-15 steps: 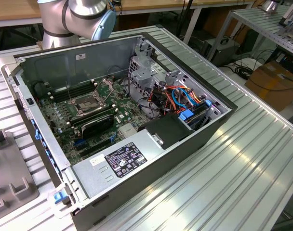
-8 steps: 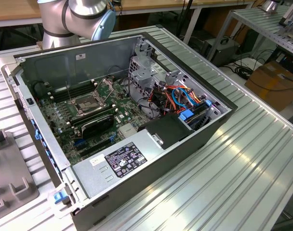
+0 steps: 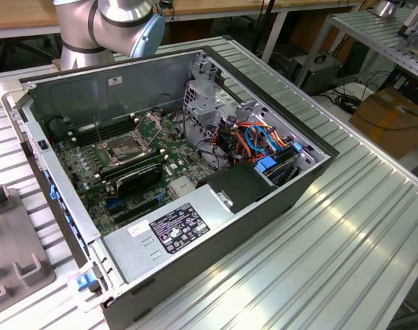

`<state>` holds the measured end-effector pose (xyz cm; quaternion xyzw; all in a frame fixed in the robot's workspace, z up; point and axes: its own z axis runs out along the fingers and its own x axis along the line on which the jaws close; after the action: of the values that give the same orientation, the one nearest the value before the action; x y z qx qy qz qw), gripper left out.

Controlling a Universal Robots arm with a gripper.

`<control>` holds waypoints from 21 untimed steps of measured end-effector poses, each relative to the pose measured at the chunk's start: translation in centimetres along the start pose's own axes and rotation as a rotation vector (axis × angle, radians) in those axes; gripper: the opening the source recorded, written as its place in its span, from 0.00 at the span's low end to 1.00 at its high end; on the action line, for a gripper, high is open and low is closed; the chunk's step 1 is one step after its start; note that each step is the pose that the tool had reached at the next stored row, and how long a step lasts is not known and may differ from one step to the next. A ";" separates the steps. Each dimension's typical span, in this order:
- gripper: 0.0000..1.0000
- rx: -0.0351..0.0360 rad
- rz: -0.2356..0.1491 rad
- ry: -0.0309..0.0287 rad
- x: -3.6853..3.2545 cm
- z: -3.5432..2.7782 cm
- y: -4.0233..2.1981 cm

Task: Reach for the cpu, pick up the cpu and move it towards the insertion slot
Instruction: 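Pick up the cpu and move it towards the insertion slot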

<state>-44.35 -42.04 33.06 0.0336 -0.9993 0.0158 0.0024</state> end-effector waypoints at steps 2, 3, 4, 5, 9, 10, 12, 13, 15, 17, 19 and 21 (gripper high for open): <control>0.55 -0.0001 0.000 -0.0002 0.00 -0.17 -0.01; 0.55 0.0000 0.000 0.0000 0.00 -0.32 -0.01; 0.55 0.0000 0.000 0.0000 0.00 -0.47 -0.02; 0.55 0.0001 0.000 0.0001 0.01 -0.59 -0.02; 0.55 0.0000 0.000 0.0000 0.01 -1.57 -0.05; 0.55 0.0000 0.000 0.0000 0.01 -1.68 -0.05; 0.55 0.0000 0.000 0.0000 0.01 -1.91 -0.06; 0.55 0.0000 0.000 0.0001 0.01 -2.01 -0.06; 0.55 -0.0001 0.000 0.0000 0.01 -2.18 -0.07; 0.55 -0.0001 0.000 -0.0001 0.02 -2.59 -0.08; 0.55 0.0000 0.000 0.0001 0.02 -2.80 -0.09; 0.55 0.0000 0.000 0.0001 0.02 -3.22 -0.10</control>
<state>-44.35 -42.04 36.28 0.0336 -0.9993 0.0158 0.0024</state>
